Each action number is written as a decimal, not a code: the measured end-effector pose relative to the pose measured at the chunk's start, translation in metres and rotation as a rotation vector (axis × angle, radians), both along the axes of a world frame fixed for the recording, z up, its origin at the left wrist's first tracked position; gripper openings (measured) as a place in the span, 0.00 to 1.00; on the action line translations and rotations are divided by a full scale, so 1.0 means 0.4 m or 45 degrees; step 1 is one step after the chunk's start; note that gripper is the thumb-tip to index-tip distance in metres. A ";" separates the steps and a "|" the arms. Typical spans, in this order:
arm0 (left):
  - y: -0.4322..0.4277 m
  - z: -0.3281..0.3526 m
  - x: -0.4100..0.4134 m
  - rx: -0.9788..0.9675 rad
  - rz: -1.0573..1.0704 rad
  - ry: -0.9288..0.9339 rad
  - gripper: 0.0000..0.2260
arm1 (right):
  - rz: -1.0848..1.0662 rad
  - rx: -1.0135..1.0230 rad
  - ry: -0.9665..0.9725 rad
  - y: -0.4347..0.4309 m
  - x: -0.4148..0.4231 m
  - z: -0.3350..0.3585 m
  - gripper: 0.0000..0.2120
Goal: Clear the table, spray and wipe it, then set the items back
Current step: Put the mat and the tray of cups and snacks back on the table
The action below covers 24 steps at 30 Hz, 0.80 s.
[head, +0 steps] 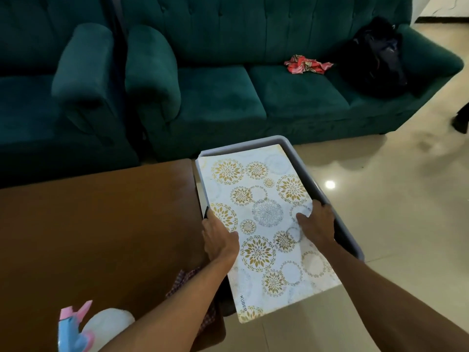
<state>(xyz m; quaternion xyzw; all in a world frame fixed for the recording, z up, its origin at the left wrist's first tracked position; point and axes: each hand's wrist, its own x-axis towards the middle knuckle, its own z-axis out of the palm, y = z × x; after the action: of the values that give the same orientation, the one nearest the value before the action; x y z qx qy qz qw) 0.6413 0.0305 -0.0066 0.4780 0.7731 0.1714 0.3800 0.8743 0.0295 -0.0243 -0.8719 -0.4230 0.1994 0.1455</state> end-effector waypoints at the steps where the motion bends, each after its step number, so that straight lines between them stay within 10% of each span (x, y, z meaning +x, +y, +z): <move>1: 0.006 0.006 -0.002 -0.009 0.026 0.008 0.37 | -0.006 0.038 0.023 0.004 0.000 -0.002 0.16; 8: 0.036 0.116 -0.100 -0.035 0.263 -0.086 0.12 | -0.156 0.284 0.311 0.007 -0.061 0.133 0.14; 24: -0.094 0.582 -1.037 -0.184 0.831 -0.874 0.08 | 0.646 0.304 0.451 0.298 -0.930 0.566 0.17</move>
<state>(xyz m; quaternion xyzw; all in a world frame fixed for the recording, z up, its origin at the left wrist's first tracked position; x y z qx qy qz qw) 0.2266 -0.0073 0.2263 0.0984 0.7227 0.3756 0.5717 0.5023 0.1485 0.2021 -0.6672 -0.6152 0.3268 0.2638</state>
